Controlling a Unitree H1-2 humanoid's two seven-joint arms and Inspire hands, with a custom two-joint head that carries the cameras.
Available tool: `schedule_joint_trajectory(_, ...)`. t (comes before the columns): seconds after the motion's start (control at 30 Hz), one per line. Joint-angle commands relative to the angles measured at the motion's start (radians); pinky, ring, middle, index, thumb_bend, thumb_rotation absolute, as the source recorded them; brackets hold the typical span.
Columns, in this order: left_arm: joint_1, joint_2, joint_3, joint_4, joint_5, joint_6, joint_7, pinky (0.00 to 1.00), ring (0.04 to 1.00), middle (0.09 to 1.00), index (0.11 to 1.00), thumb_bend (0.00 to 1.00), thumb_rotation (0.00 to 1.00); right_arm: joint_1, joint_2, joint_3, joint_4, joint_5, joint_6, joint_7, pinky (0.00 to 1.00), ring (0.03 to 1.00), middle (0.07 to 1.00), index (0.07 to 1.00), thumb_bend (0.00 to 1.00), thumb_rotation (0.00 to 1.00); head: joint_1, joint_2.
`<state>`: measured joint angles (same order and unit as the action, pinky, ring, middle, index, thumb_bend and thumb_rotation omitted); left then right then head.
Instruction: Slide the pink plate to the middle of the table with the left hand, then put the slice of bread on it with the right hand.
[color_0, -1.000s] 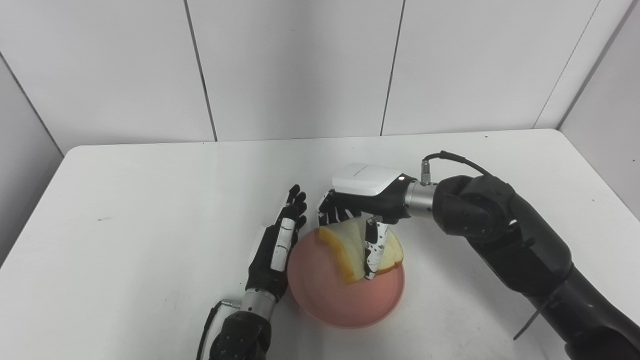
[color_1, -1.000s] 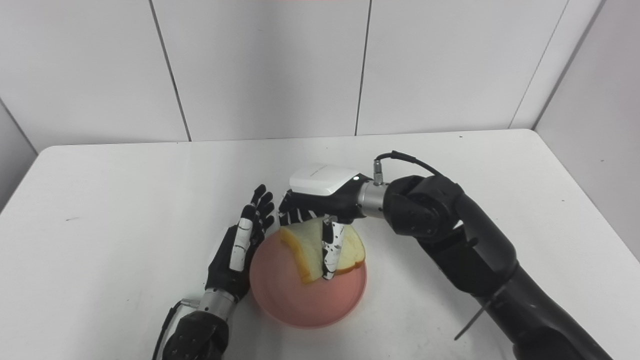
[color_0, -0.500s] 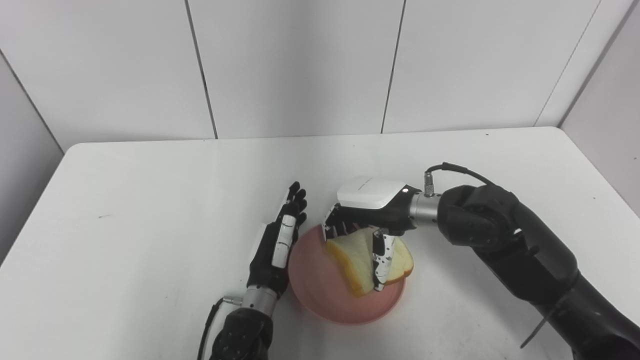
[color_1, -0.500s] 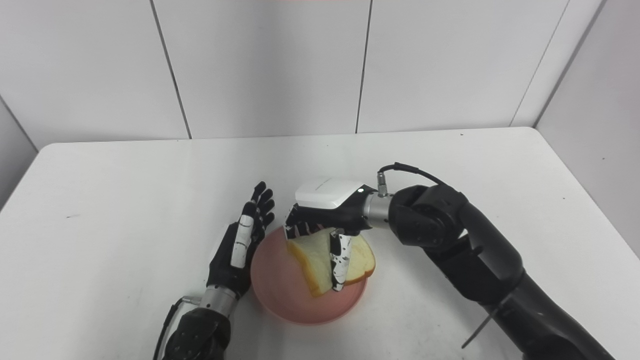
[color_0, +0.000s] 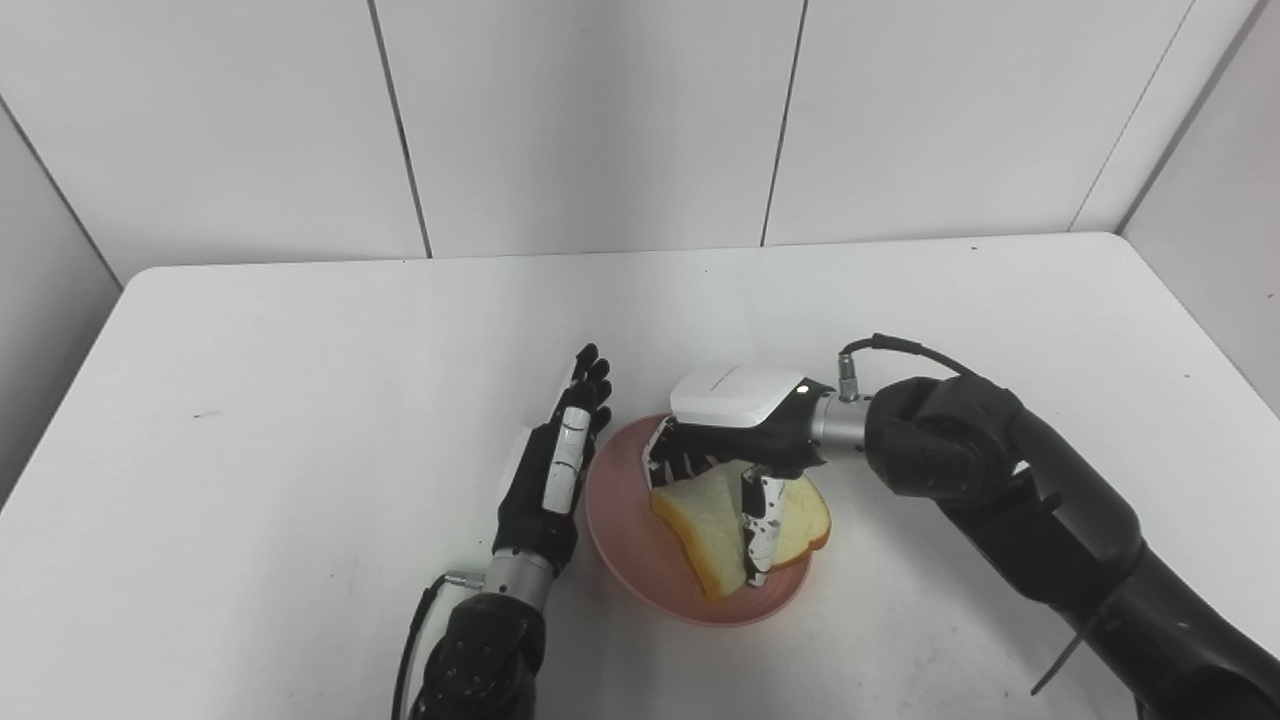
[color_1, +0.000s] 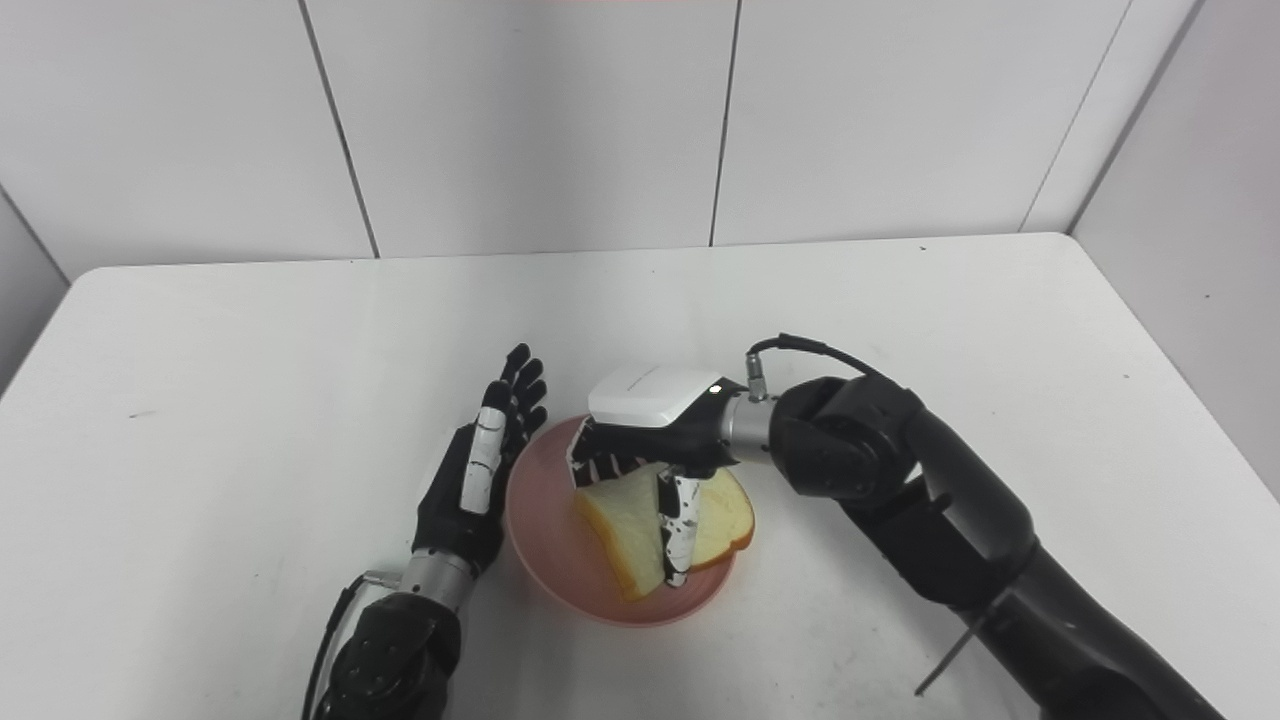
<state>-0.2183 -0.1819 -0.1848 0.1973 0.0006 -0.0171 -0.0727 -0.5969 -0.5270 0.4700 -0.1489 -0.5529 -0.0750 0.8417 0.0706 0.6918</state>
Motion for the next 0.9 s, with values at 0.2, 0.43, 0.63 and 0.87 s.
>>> schedule_joint_trajectory(0.2,0.005,-0.025,-0.007,-0.005,0.001,0.011,0.005,1.00,1.000,0.999,0.975,0.80,1.00,-0.043,0.015,-0.008,-0.033,0.009,-0.031,-0.014,0.38,0.439,0.478,0.496,0.53,0.00,-0.005,-0.001)
schedule_joint_trajectory(0.43,0.000,-0.022,-0.007,0.007,0.002,0.005,0.003,1.00,1.000,1.000,0.978,0.80,1.00,-0.059,0.014,-0.021,-0.084,0.024,-0.013,0.010,0.37,0.423,0.467,0.501,0.53,0.00,-0.012,-0.009)
schedule_joint_trajectory(0.63,0.001,-0.023,-0.005,0.008,-0.002,-0.001,0.003,1.00,1.000,1.000,0.981,0.79,1.00,-0.072,0.005,-0.040,-0.110,0.040,-0.015,0.011,0.39,0.447,0.472,0.499,0.53,0.00,-0.015,-0.012)
schedule_joint_trajectory(0.87,0.000,-0.021,0.000,0.006,-0.014,0.003,-0.003,1.00,1.000,1.000,0.988,0.78,1.00,-0.093,-0.010,-0.059,-0.145,0.037,0.004,0.029,0.42,0.476,0.475,0.500,0.53,0.00,-0.016,-0.014)
